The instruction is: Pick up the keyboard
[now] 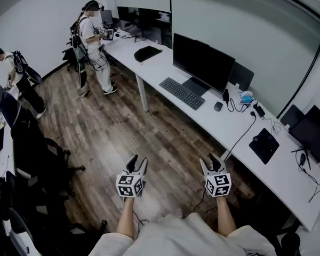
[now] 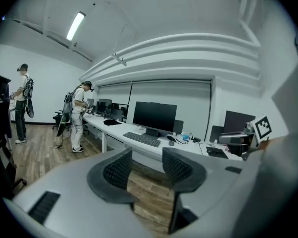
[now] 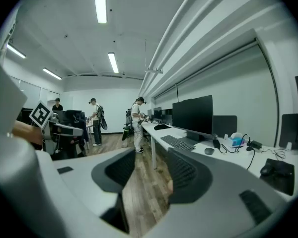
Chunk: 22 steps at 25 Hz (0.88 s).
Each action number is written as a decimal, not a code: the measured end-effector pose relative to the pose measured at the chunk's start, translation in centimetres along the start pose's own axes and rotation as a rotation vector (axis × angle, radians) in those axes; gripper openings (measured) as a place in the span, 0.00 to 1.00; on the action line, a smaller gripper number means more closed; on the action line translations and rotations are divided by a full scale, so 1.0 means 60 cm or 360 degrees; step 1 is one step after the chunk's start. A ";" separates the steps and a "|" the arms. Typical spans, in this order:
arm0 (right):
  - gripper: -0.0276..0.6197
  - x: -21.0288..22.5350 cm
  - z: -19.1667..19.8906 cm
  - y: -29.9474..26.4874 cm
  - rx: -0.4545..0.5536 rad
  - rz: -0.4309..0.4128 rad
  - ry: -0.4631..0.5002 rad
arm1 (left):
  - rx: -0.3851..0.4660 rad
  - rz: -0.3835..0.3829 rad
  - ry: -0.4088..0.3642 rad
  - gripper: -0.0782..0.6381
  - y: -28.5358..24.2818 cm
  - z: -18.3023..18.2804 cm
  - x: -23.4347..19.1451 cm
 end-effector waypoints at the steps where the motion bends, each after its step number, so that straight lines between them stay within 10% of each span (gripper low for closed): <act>1: 0.39 0.000 0.001 -0.001 0.0005 -0.0024 -0.0007 | 0.0001 0.0008 -0.0002 0.36 -0.002 0.000 0.003; 5: 0.66 0.008 0.007 -0.006 0.0016 -0.0037 0.0027 | 0.0018 0.0020 -0.0011 0.49 -0.009 -0.002 0.014; 22: 0.67 0.071 0.016 -0.037 -0.0010 -0.0104 0.0085 | 0.0024 -0.0060 -0.0020 0.51 -0.059 -0.001 0.066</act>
Point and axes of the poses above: the fingertips, and each gripper's own axes: y backward along the fingers, x to its right, z out of its underside, the point moved 5 cm from there along y, backward along the fingers, and after that the axes turned 5 degrees about -x, right-handed, at the moved point
